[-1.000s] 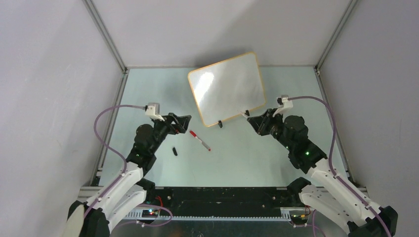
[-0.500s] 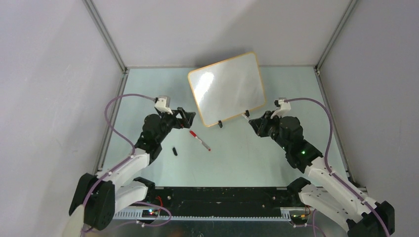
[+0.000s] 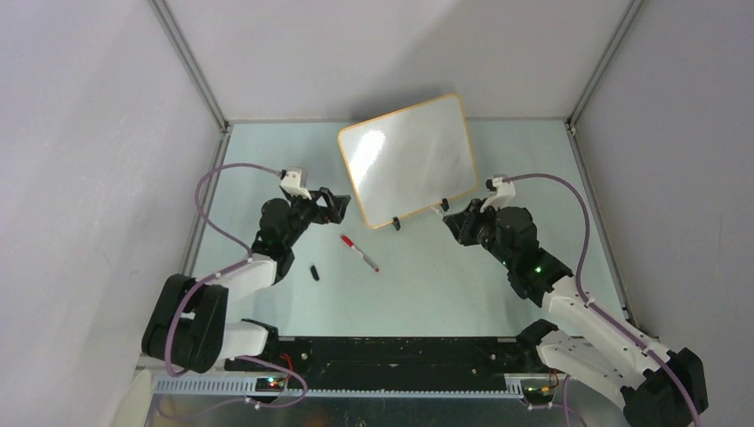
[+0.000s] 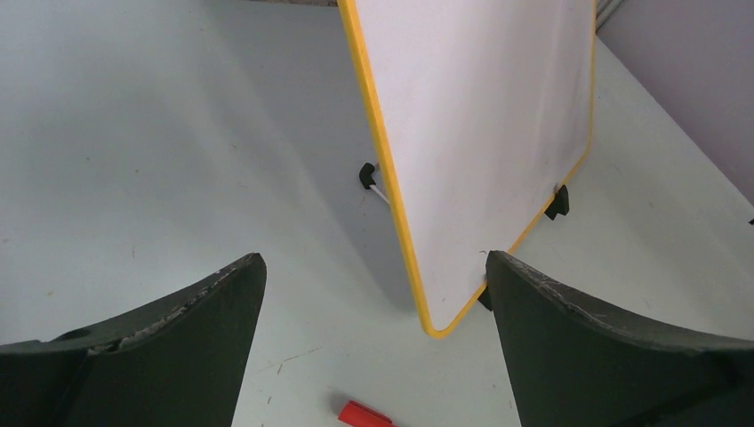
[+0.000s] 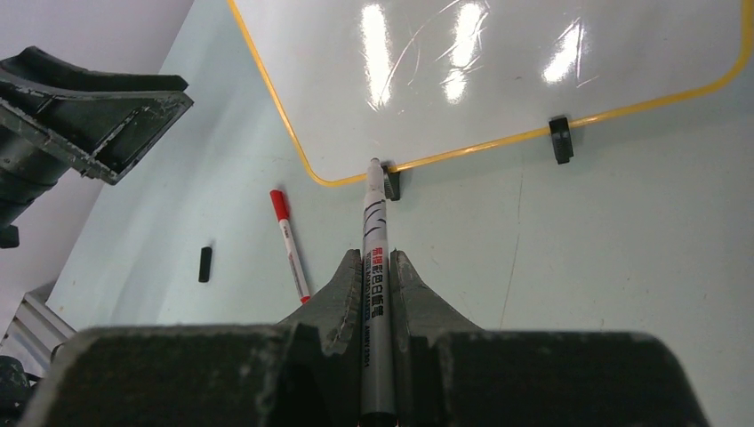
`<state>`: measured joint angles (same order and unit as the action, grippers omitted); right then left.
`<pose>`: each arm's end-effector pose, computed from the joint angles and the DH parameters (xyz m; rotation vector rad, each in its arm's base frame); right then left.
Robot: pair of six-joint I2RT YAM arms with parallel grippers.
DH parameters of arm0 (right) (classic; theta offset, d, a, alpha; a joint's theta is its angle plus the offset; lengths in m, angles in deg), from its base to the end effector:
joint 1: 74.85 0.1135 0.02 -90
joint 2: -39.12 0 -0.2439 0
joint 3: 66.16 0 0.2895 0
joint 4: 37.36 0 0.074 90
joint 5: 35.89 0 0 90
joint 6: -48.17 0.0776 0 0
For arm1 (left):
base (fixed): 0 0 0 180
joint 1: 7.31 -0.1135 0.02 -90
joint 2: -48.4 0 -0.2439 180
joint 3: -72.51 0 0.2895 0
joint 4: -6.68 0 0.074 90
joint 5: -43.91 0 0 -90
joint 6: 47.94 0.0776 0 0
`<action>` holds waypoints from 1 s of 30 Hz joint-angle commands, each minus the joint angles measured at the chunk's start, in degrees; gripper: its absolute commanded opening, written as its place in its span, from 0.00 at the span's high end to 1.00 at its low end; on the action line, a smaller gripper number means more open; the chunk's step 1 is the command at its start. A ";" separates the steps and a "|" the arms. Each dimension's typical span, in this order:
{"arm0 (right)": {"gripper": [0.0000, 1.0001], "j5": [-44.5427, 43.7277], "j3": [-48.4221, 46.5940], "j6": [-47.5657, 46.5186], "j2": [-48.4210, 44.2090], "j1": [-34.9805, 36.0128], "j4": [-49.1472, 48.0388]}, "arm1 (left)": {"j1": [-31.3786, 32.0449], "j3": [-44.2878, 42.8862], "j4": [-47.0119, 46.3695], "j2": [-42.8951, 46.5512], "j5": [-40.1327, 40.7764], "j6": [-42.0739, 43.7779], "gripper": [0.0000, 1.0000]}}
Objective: Write a sentence on the whiteboard
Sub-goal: Move the whiteboard to the center of the board.
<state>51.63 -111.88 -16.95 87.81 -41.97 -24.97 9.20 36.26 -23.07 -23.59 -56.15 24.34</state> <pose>0.2489 0.1569 0.2416 -0.1008 1.8883 0.6603 0.3117 -0.1065 0.1607 0.1170 1.7048 -0.5948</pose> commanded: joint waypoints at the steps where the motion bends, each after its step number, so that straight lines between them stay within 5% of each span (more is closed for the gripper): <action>1: 1.00 0.79 -0.02 -0.66 0.74 0.50 -4.01 | -1.49 -3.70 -7.47 -3.32 -4.55 -1.56 0.01; 22: 1.00 1.78 0.01 -0.88 1.15 1.51 -4.52 | -8.93 -23.84 -17.14 -30.28 -23.01 -13.95 0.10; 30: 1.00 1.78 0.01 -0.98 1.71 1.59 -4.82 | -9.42 -27.58 -25.57 -36.49 -31.61 -21.48 0.40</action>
<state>53.33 -111.70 -17.08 89.49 -40.77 -27.37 0.53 10.60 -39.72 -58.14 -81.20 7.66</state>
